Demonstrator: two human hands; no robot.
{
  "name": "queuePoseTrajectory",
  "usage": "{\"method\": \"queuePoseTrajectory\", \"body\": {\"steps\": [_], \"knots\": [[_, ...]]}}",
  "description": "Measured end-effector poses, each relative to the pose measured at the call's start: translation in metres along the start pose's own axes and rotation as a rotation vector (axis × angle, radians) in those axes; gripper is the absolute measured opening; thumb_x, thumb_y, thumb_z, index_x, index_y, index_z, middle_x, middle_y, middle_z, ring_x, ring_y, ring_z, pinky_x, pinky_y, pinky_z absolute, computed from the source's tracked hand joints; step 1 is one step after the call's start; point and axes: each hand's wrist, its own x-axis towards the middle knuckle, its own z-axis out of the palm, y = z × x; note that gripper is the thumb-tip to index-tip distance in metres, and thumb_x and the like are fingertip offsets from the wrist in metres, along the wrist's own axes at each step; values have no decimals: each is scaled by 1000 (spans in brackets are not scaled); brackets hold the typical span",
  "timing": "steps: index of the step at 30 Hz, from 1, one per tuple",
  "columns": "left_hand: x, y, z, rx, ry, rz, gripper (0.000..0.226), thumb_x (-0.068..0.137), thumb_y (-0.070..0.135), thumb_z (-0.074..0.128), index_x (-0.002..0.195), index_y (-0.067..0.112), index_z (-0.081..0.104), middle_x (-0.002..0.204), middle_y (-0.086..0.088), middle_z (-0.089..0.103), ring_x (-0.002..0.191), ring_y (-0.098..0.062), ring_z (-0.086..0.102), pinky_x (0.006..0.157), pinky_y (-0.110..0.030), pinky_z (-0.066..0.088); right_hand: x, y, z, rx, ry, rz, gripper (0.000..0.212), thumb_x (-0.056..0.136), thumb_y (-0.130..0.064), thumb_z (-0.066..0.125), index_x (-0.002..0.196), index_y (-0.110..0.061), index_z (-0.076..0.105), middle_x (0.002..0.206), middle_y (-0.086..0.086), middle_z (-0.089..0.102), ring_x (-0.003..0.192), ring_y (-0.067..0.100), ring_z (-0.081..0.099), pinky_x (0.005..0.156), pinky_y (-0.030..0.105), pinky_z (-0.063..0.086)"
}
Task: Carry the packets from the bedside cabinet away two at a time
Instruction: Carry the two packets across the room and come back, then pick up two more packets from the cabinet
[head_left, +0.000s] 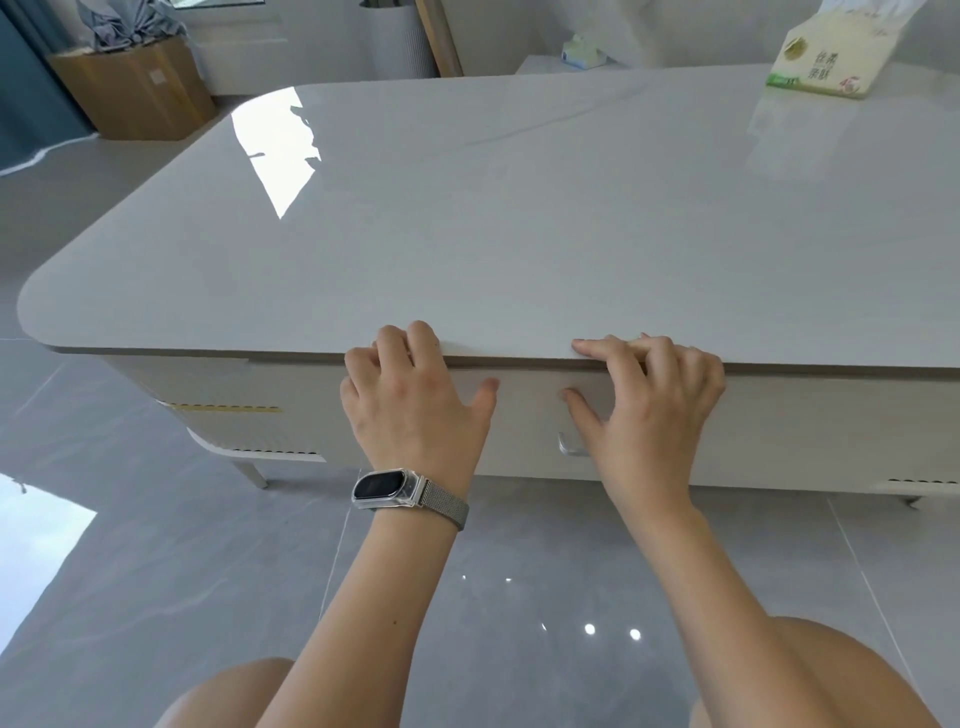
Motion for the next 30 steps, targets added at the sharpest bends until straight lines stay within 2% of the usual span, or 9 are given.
{"method": "queuePoseTrajectory", "body": {"steps": [6, 9, 13, 19, 23, 25, 26, 28, 30], "knots": [[1, 4, 4, -23, 28, -44, 52, 63, 46, 80, 92, 11, 54, 92, -4, 54, 89, -31, 50, 66, -37, 36, -1, -1, 9, -38, 51, 32, 36, 68, -23, 84, 101, -25, 70, 92, 3, 56, 96, 24, 42, 97, 44, 30], [1, 8, -1, -34, -77, -90, 44, 72, 36, 73, 102, 12, 52, 103, -3, 51, 101, -29, 45, 69, -37, 30, 0, -2, 13, -39, 93, 48, 30, 72, -27, 83, 99, -25, 71, 90, 4, 55, 95, 23, 42, 97, 44, 31], [0, 13, -8, -1, -201, -112, 43, 79, 30, 65, 114, 14, 45, 119, -1, 45, 116, -25, 38, 74, -36, 31, -1, -3, 15, -22, 127, 56, 27, 73, -29, 83, 98, -23, 72, 88, 4, 57, 98, 23, 44, 97, 46, 32], [-4, 13, -10, -43, -219, -110, 43, 77, 27, 66, 114, 11, 50, 119, -3, 48, 124, -28, 41, 72, -37, 33, -1, -11, 7, -2, 76, 77, 24, 75, -24, 72, 99, -21, 72, 92, 6, 57, 103, 26, 47, 103, 49, 31], [0, -1, -17, 52, -221, 20, 43, 62, 13, 72, 103, 11, 58, 102, -4, 58, 105, -31, 55, 64, -36, 37, 6, -15, -15, -51, -90, 35, 33, 70, -18, 69, 103, -19, 70, 95, 6, 57, 99, 25, 44, 101, 49, 33], [11, -8, -32, 53, -327, 73, 41, 64, 6, 68, 103, 13, 59, 100, -4, 57, 96, -30, 54, 65, -36, 37, 16, -20, -28, -87, -226, 23, 34, 69, -22, 70, 103, -19, 68, 92, 5, 55, 91, 25, 42, 94, 45, 34], [20, -9, -42, 41, -413, 88, 39, 68, 6, 65, 106, 14, 59, 103, -3, 56, 97, -29, 52, 68, -36, 37, 24, -24, -35, -118, -297, 19, 33, 69, -26, 71, 102, -19, 67, 91, 4, 54, 88, 26, 43, 89, 43, 35], [40, -11, -62, -4, -592, 74, 38, 80, 14, 59, 118, 19, 57, 118, -1, 53, 111, -24, 48, 80, -34, 37, 47, -36, -50, -219, -528, 5, 38, 70, -33, 73, 104, -19, 63, 92, 4, 53, 85, 28, 47, 78, 38, 38], [58, -15, -86, 11, -696, 62, 45, 86, 24, 56, 130, 25, 51, 134, 2, 48, 125, -21, 42, 94, -34, 37, 76, -50, -65, -284, -912, 39, 45, 80, -38, 67, 119, -21, 55, 107, 4, 51, 97, 28, 49, 73, 35, 40]]}}
